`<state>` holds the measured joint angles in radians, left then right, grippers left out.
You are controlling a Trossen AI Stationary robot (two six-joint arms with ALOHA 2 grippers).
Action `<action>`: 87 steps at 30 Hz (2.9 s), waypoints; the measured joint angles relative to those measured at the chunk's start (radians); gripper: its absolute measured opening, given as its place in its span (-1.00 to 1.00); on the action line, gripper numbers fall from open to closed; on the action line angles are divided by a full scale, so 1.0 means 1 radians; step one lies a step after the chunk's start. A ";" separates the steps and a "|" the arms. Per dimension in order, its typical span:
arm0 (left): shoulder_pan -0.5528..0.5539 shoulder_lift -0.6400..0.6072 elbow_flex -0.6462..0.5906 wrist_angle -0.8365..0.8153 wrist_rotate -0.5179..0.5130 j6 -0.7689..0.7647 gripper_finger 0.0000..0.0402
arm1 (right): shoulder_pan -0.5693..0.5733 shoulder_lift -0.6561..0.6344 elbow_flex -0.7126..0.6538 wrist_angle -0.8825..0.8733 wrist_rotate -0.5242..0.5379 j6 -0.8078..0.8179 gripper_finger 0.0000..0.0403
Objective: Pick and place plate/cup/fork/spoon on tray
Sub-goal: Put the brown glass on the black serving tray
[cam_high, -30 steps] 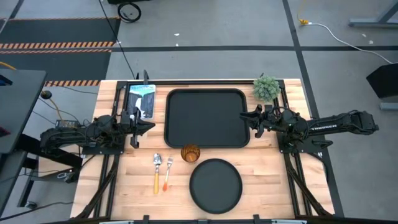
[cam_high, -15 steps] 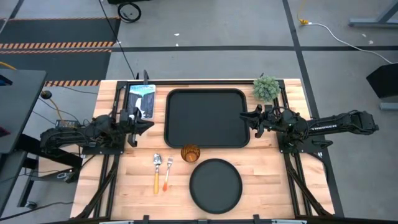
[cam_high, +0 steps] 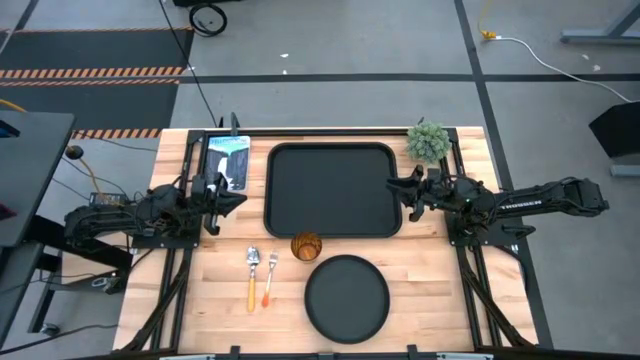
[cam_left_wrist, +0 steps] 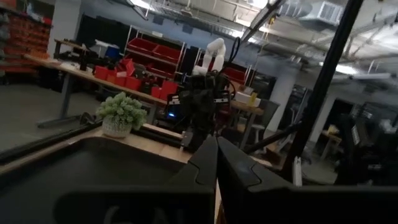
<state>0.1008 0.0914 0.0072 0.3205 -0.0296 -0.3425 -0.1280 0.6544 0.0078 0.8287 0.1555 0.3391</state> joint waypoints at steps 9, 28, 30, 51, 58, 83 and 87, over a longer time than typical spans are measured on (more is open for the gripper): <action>0.000 0.102 0.000 0.081 -0.001 -0.039 -0.94 | 0.001 0.000 0.000 0.004 -0.074 0.030 -0.42; -0.001 0.573 0.156 0.095 0.062 -0.119 -0.63 | 0.026 0.000 0.083 -0.280 -0.068 -0.060 -0.42; -0.001 0.611 0.174 0.094 0.084 -0.119 -0.57 | 0.036 0.000 0.090 -0.286 -0.066 -0.103 -0.42; -0.189 1.012 0.514 -0.230 0.054 -0.148 -0.46 | 0.368 0.000 0.162 -0.368 0.303 -0.384 -0.42; -0.206 1.154 0.721 -0.424 0.049 -0.143 -0.22 | 0.375 0.000 0.182 -0.424 0.315 -0.421 -0.42; -0.181 1.571 1.259 -1.016 0.003 -0.069 -0.08 | 0.375 0.000 0.182 -0.501 0.296 -0.365 -0.42; -0.173 1.582 1.260 -1.036 0.003 -0.069 -0.13 | 0.375 0.000 0.182 -0.500 0.296 -0.364 -0.42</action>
<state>-0.0722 1.6730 1.2675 -0.7155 -0.0261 -0.4114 0.2474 0.6544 0.1898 0.3290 0.4511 -0.0254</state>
